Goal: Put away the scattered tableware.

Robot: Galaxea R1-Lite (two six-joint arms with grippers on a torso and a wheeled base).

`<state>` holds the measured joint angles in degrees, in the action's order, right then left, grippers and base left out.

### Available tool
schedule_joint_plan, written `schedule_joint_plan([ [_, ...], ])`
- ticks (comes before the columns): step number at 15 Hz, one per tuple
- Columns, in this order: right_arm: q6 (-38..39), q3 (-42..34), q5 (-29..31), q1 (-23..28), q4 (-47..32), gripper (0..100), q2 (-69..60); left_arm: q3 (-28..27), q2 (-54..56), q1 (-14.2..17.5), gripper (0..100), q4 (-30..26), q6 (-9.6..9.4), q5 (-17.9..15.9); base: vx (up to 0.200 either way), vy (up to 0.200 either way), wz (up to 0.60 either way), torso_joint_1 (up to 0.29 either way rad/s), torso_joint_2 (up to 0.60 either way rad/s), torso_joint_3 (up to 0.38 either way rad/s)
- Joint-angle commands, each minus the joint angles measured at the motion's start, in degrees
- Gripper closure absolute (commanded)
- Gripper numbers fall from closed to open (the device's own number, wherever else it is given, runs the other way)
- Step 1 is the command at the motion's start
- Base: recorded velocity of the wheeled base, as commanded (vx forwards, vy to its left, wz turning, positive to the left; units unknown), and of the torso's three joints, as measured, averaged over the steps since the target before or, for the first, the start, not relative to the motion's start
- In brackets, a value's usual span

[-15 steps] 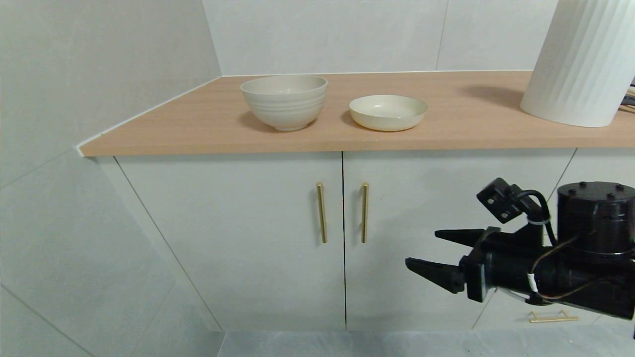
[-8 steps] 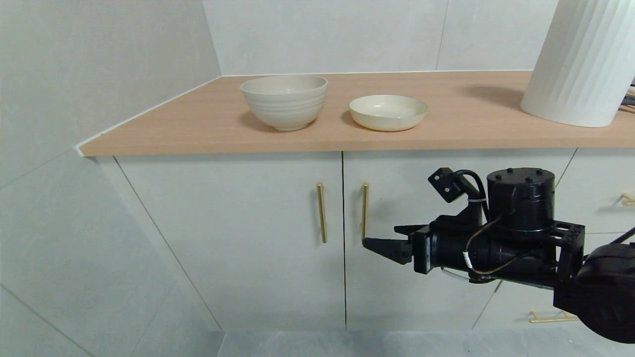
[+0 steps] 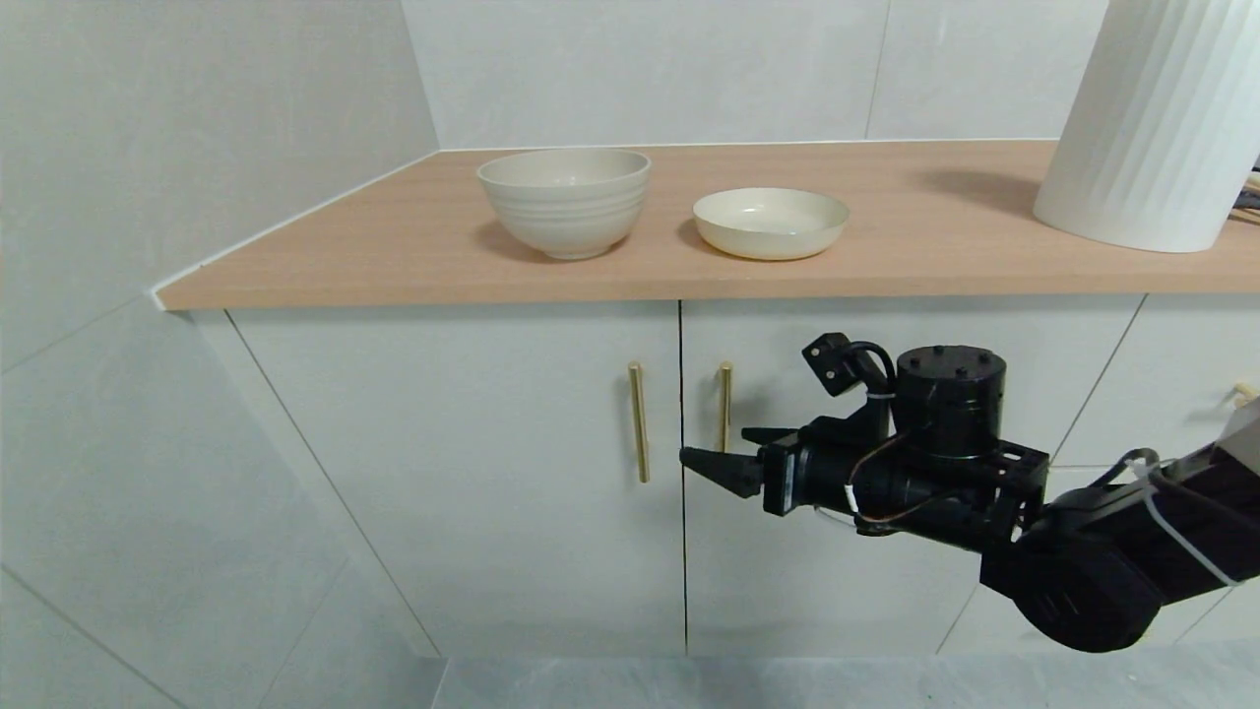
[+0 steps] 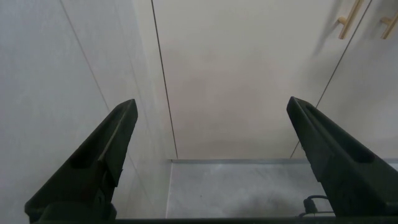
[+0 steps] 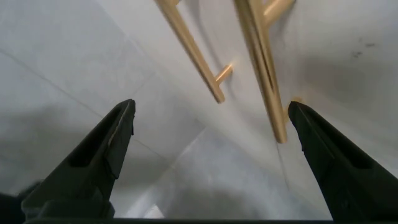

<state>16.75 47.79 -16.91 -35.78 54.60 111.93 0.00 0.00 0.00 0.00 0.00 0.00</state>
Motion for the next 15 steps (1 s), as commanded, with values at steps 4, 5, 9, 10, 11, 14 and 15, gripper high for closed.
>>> schedule_joint_plan([
  [4,3.2,2.0,0.0,0.0,0.9,0,3.3,0.0,0.0,-0.1,0,0.0,0.00,0.0,0.000,0.000,0.00,0.000,0.00,0.000],
  [5,3.2,2.1,0.0,0.0,0.9,0,3.4,0.0,0.0,0.0,0,0.0,-0.09,0.0,0.000,0.000,0.00,0.000,0.00,0.000],
  [9,4.1,3.1,0.4,0.0,4.1,0,6.0,0.0,0.0,0.0,0,0.0,-0.09,0.0,0.000,0.000,0.00,0.000,0.00,0.000],
  [10,4.2,3.2,0.3,-0.1,4.5,0,6.5,0.0,0.0,0.0,0,0.0,-0.09,0.0,0.000,0.000,0.00,0.000,0.00,0.000],
  [11,4.8,3.1,0.2,-0.1,4.9,0,6.4,0.0,0.0,0.0,0,0.0,-0.09,0.0,0.000,0.000,0.00,0.000,0.00,0.000],
  [14,8.0,3.3,0.1,-0.9,7.2,0,6.5,0.0,0.0,0.0,0,0.0,-0.09,0.0,0.000,0.000,0.00,0.000,0.00,0.000],
  [15,8.1,3.5,0.1,-0.9,8.2,0,7.2,0.0,0.0,0.0,0,0.0,-0.09,0.0,0.000,0.000,0.00,0.000,0.00,0.000],
])
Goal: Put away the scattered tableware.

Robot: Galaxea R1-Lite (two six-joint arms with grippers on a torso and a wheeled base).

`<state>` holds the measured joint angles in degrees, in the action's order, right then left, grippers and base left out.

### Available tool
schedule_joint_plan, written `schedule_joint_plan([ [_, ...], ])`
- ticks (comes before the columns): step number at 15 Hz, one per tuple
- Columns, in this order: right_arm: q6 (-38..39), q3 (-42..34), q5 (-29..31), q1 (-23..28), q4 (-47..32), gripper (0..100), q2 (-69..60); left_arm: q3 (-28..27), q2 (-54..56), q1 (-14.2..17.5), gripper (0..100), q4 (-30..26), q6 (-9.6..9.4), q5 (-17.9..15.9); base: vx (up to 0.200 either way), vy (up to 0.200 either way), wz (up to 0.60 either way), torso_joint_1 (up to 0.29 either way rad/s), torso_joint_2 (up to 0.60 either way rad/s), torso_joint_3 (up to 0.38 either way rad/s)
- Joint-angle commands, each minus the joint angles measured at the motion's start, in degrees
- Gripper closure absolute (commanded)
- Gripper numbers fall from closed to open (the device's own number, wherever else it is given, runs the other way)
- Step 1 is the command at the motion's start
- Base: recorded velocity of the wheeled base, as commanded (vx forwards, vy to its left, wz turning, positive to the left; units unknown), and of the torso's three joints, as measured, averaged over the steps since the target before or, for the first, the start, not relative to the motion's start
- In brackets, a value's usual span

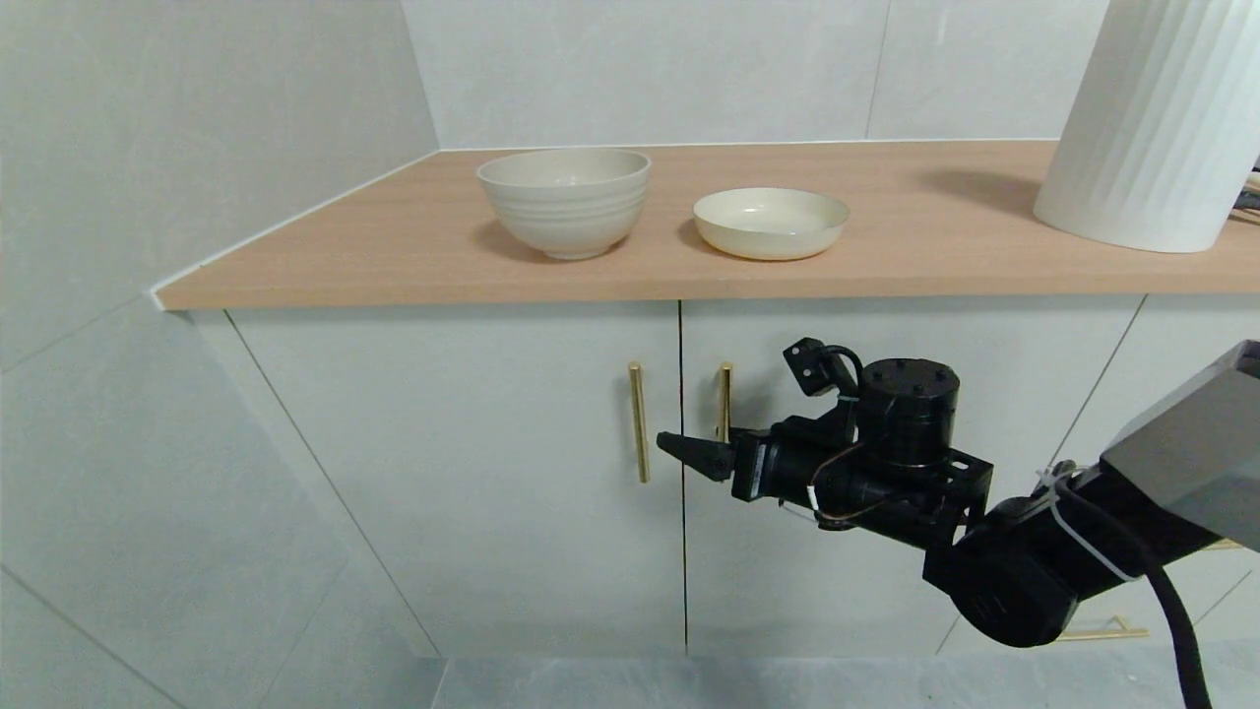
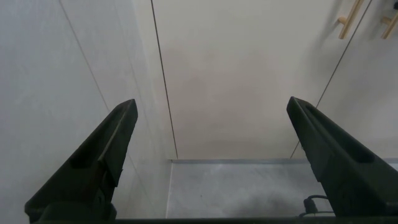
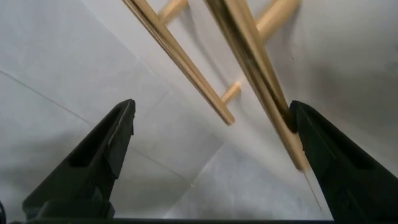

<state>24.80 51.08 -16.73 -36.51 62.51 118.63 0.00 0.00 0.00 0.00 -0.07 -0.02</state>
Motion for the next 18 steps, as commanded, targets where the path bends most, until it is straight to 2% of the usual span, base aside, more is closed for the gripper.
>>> schedule_joint_plan([
  [1,0.3,0.0,-0.1,-0.2,1.1,0,0.6,0.0,0.0,0.0,0,0.0,-0.01,0.0,0.000,0.000,0.00,0.000,0.00,0.000],
  [5,4.6,-0.5,-0.7,-1.5,1.5,0,-0.6,0.0,0.0,0.0,0,0.0,-0.01,0.0,0.000,0.000,0.00,0.000,0.00,0.000],
  [9,5.3,-2.9,-3.4,-1.6,1.5,0,-2.8,0.0,0.0,0.0,0,0.0,-0.01,0.0,0.000,0.000,0.00,0.000,0.00,0.000],
  [15,8.9,-13.3,-12.4,-1.8,1.5,0,-14.1,0.0,0.0,0.0,0,0.0,0.16,0.1,0.000,0.000,0.00,0.000,0.00,0.000],
  [18,8.9,-19.2,-14.2,-1.9,1.5,0,-19.7,0.0,0.0,0.0,0,0.0,0.16,0.1,0.000,0.000,0.00,0.000,0.00,0.000],
])
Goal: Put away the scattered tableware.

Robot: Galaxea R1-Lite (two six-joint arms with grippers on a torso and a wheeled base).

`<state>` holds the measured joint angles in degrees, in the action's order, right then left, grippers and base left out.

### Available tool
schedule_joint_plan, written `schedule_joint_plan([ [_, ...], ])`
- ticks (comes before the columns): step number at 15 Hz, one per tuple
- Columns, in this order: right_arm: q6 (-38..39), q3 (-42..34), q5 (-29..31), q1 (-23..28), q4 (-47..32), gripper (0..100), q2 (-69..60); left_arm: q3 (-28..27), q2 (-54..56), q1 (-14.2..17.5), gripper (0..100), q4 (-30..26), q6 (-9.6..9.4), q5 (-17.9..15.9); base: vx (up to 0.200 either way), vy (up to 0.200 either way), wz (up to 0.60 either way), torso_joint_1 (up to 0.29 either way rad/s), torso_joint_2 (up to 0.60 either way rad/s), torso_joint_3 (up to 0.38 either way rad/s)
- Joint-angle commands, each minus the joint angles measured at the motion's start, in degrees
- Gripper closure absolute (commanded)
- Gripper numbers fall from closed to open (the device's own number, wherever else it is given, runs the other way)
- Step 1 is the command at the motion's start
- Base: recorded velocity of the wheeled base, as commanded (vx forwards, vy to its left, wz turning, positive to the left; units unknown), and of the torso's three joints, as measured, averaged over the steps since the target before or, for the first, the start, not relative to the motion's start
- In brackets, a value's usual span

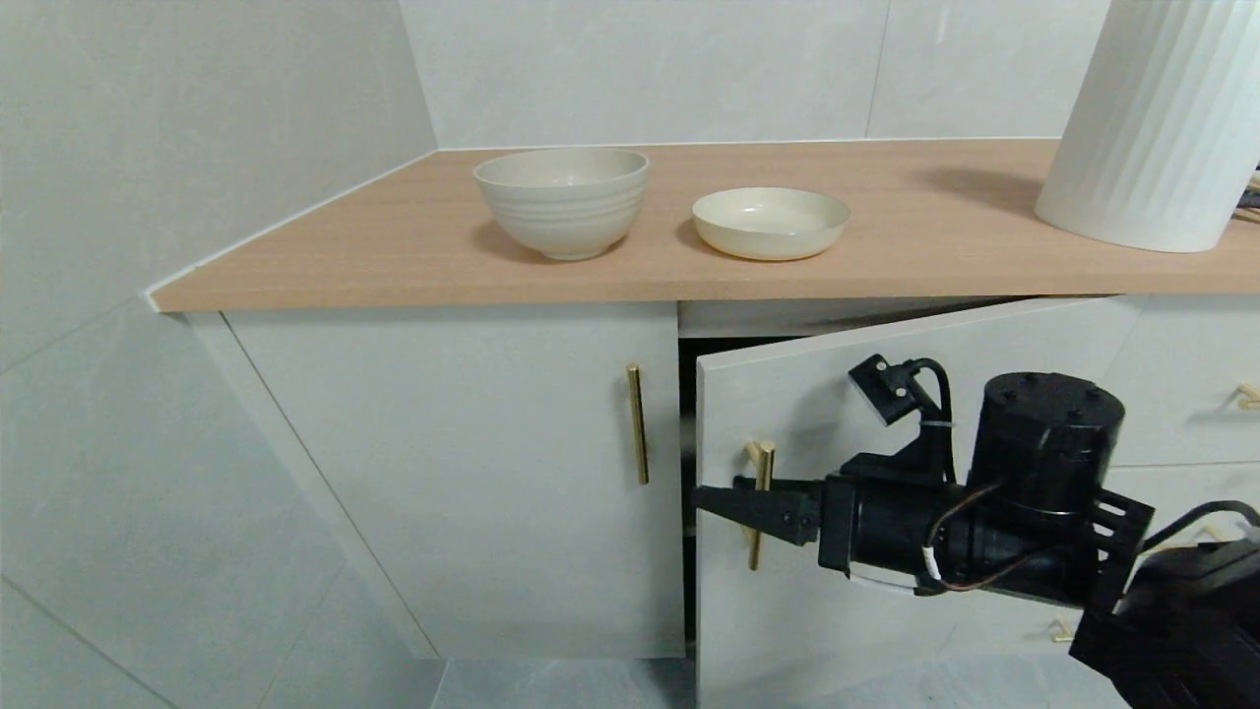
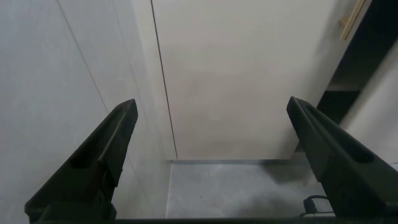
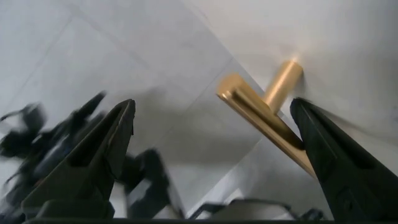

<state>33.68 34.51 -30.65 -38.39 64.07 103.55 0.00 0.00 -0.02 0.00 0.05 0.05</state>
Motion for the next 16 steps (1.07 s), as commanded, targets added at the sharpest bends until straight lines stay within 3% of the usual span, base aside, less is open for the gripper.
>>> schedule_joint_plan([
  [1,0.1,-3.9,-0.7,-0.4,-0.1,0,-5.7,0.0,0.0,0.0,0,0.0,-0.05,0.0,0.000,0.000,0.00,0.000,0.00,0.000],
  [8,-0.2,-6.4,-1.3,-1.2,-0.1,0,-7.5,-0.4,0.0,0.0,0,0.8,-0.40,-0.7,0.000,0.000,0.00,0.000,0.00,0.000],
  [9,-0.3,-6.4,-1.2,-1.3,-0.1,0,-7.7,-3.4,0.0,0.0,0,1.8,0.92,-4.2,0.000,0.000,0.00,0.000,0.00,0.000],
  [10,-0.3,-6.4,-1.2,-1.3,-0.1,0,-7.9,-6.8,-0.1,-0.1,0,1.2,3.47,-9.1,0.000,0.000,0.00,0.000,0.00,0.000],
  [11,-0.3,-6.4,-1.2,-1.3,-0.1,0,-8.2,-11.5,-1.5,-0.5,0,-1.3,6.72,-17.9,0.000,0.000,0.00,0.000,0.00,0.000],
  [12,-0.4,-6.4,-1.2,-1.3,-0.1,0,-8.2,-14.8,-3.5,-0.9,0,-3.9,7.95,-23.6,0.000,0.000,0.00,0.000,0.00,0.000],
  [13,-0.3,-6.4,-1.2,-1.3,-0.1,0,-8.0,-19.8,-9.7,-1.0,0,-7.0,8.65,-31.9,0.000,0.000,0.00,0.000,0.00,0.000],
  [14,-0.4,-6.4,-1.2,-1.3,-0.1,0,-8.0,-20.6,-10.9,-1.0,0,-7.0,8.56,-32.8,0.000,0.000,0.00,0.000,0.00,0.000],
  [16,-0.4,-6.4,-1.2,-1.3,-0.1,0,-7.8,-30.1,-28.1,-1.0,0,-4.9,8.04,-40.0,0.000,0.000,0.00,0.000,0.00,0.000],
])
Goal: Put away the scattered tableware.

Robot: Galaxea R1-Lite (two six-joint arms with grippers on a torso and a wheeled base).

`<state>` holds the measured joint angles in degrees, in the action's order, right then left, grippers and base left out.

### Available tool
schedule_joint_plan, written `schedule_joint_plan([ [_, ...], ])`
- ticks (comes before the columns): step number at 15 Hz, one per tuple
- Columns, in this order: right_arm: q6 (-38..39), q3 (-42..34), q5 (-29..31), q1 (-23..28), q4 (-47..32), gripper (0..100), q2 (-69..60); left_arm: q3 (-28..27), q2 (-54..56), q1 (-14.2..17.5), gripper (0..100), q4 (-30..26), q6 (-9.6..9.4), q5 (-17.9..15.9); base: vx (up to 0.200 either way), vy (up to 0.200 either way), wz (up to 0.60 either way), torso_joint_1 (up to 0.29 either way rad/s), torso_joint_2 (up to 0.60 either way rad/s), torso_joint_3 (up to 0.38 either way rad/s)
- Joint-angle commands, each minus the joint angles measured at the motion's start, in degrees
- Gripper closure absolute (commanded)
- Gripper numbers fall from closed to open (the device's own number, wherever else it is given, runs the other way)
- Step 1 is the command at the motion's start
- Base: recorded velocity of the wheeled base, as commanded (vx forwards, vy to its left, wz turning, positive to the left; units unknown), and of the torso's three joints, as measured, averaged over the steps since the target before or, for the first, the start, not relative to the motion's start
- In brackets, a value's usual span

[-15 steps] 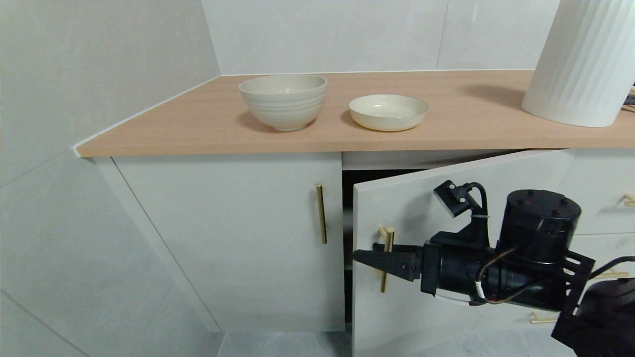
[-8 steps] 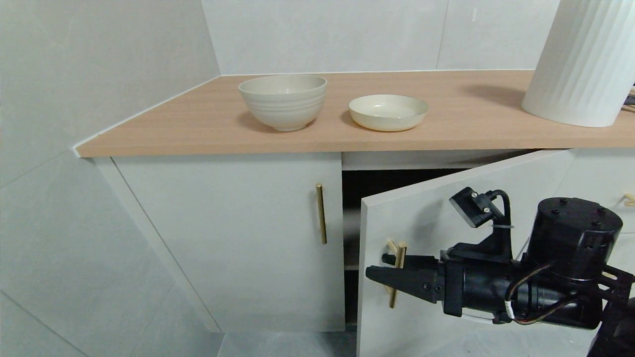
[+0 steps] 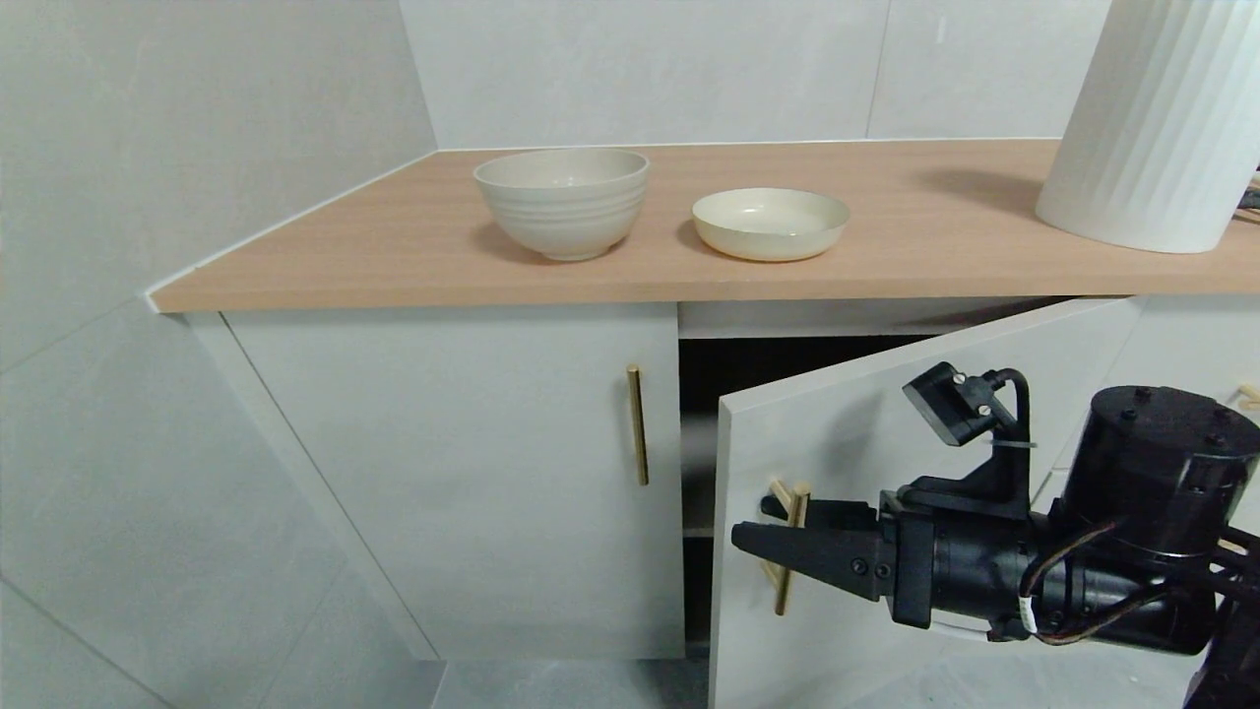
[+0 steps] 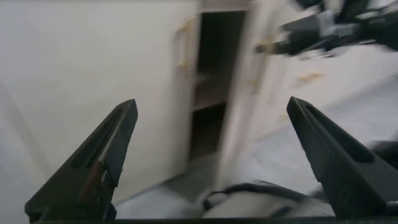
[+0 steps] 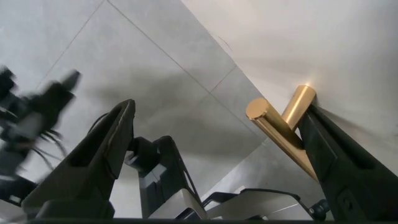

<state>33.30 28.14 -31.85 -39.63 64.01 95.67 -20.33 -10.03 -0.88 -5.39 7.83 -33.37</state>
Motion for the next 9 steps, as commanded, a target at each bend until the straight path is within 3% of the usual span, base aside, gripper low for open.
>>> schedule_joint_plan([
  [1,-0.1,0.0,0.0,0.0,0.0,0,0.0,-11.9,-22.3,-0.3,0,1.4,0.26,-7.2,0.000,0.000,0.00,0.000,0.00,0.000],
  [2,-0.1,-0.1,0.0,0.0,0.0,0,0.0,-15.1,-29.7,-0.7,0,3.3,0.17,-7.8,0.000,0.000,0.00,0.000,0.00,0.000],
  [3,-0.5,-0.1,0.0,0.0,0.0,0,0.2,-18.1,-40.0,-4.7,0,7.3,0.26,-8.4,0.000,0.000,0.00,0.000,0.00,0.000],
  [5,-0.7,-0.3,0.0,0.0,0.0,0,0.7,-18.2,-50.7,-10.3,0,13.8,0.35,-8.3,0.000,0.000,0.00,0.000,0.00,0.000],
  [9,-1.6,-0.5,0.1,0.0,0.0,0,1.5,-14.6,-66.3,-15.8,0,27.1,0.79,-7.8,0.000,0.000,0.00,0.000,0.00,0.000],
])
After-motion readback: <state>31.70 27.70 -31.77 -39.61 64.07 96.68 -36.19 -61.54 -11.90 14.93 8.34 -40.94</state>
